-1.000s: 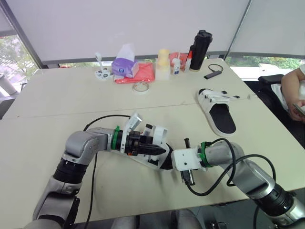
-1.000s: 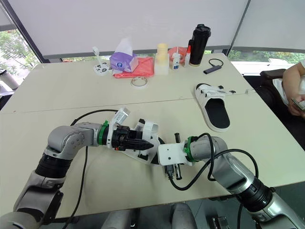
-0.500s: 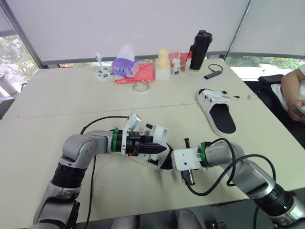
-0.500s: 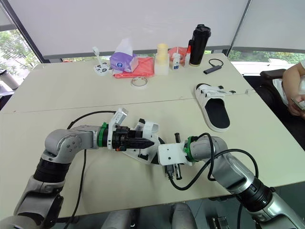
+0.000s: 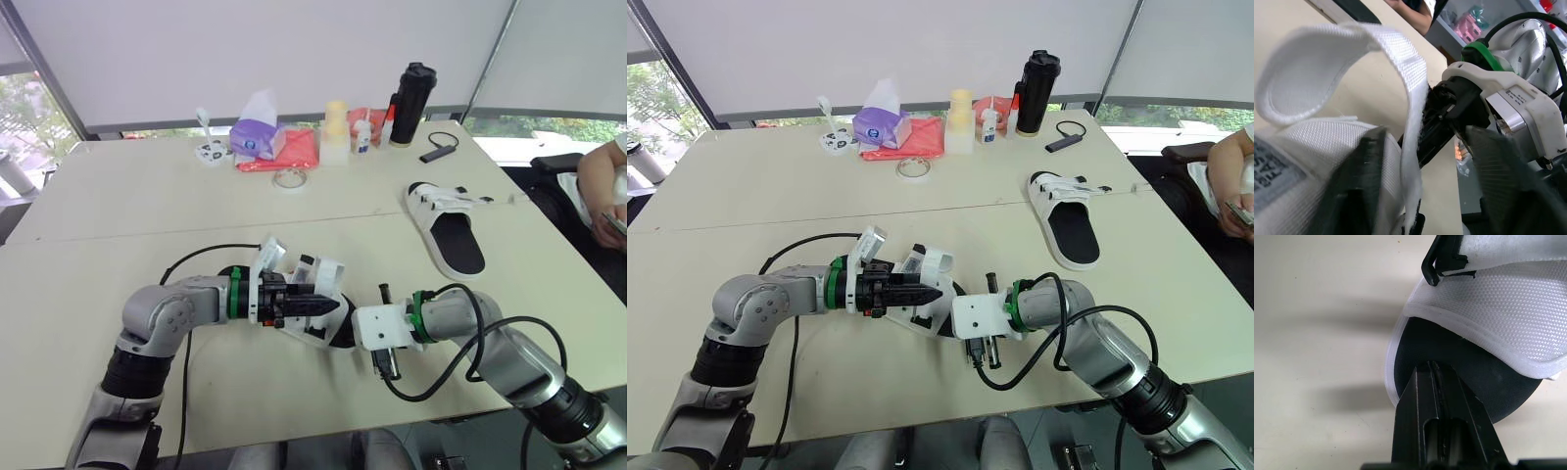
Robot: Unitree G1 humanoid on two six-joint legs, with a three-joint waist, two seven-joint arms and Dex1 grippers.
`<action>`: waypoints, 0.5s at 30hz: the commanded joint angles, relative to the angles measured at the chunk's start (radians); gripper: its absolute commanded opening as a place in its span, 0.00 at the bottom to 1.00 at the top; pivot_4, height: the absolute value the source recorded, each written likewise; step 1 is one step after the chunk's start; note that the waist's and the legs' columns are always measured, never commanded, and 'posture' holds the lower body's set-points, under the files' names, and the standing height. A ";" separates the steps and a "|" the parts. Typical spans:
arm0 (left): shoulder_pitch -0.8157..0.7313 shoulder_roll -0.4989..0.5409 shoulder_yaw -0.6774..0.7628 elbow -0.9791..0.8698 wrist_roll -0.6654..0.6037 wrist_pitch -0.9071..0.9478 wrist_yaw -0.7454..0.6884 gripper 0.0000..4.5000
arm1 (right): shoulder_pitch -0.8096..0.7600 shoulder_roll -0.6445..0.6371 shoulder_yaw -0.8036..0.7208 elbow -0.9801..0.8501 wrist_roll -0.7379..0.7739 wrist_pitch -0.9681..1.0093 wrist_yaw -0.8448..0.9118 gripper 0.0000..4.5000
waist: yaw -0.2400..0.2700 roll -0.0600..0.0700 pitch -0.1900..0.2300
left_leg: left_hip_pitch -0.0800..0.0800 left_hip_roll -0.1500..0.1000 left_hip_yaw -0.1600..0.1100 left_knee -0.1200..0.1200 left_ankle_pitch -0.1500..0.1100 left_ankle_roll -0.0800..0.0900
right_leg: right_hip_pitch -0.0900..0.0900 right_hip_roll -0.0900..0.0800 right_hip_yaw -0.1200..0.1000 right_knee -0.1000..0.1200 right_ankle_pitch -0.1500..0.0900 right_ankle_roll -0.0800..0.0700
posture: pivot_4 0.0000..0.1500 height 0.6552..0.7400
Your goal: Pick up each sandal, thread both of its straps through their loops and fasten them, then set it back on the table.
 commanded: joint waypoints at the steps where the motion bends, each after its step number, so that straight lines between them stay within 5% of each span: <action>1: -0.004 0.002 0.023 -0.030 -0.028 -0.004 0.008 0.06 | 0.020 -0.012 0.040 0.039 -0.018 0.011 0.019 0.00 | 0.000 0.000 0.000 | 0.000 0.000 0.000 0.000 0.000 0.000 | 0.000 0.000 0.000 0.000 0.000 0.000 | 1.00 1.00; 2: -0.002 0.003 0.022 -0.034 -0.029 -0.005 0.007 0.01 | 0.020 -0.011 0.040 0.039 -0.018 0.011 0.018 0.00 | 0.000 0.000 0.000 | 0.000 0.000 0.000 0.000 0.000 0.000 | 0.000 0.000 0.000 0.000 0.000 0.000 | 1.00 1.00; 15: -0.041 0.108 -0.071 0.003 0.004 -0.039 -0.140 0.01 | 0.009 -0.005 0.045 0.047 -0.019 0.012 0.018 0.00 | -0.001 0.000 0.000 | 0.000 0.000 0.000 0.000 0.000 0.000 | 0.000 0.000 0.000 0.000 0.000 0.000 | 1.00 1.00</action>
